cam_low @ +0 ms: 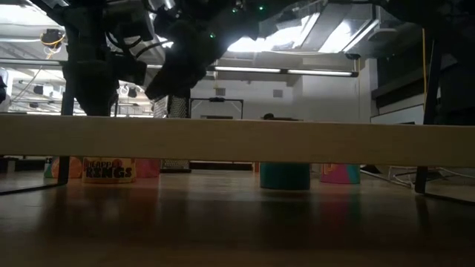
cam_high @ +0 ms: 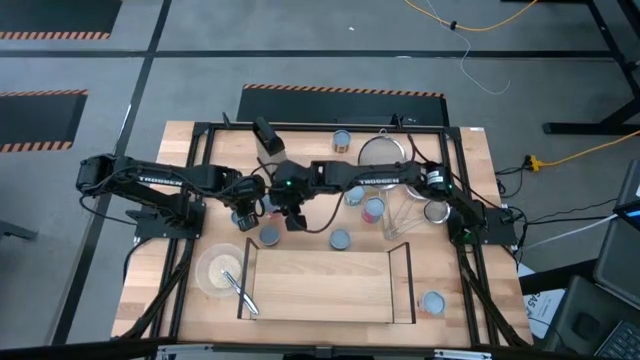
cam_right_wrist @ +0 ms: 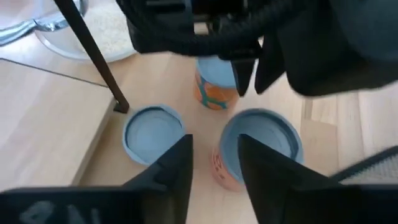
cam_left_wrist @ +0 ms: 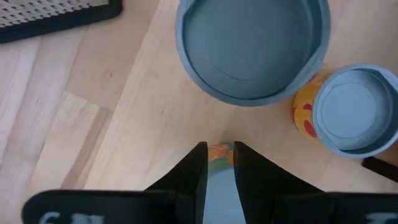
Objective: Pick and place cans onto a shelf
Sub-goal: Put the canned mix fruits on the shelf
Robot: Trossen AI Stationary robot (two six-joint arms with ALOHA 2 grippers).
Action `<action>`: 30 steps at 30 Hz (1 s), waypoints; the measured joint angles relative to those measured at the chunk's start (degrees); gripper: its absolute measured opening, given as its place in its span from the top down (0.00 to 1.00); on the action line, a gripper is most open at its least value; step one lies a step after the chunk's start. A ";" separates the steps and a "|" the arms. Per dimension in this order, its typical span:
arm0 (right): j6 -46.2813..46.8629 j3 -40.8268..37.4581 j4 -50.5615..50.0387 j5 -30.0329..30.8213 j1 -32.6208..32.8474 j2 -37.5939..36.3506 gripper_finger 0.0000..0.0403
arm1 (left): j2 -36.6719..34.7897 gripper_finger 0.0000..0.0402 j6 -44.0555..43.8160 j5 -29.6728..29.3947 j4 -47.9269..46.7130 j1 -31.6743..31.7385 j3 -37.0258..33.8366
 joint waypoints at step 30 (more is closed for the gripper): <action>-0.08 -0.62 6.69 3.50 0.40 6.55 0.57 | 0.11 0.83 -0.26 -0.02 -0.09 0.07 -0.09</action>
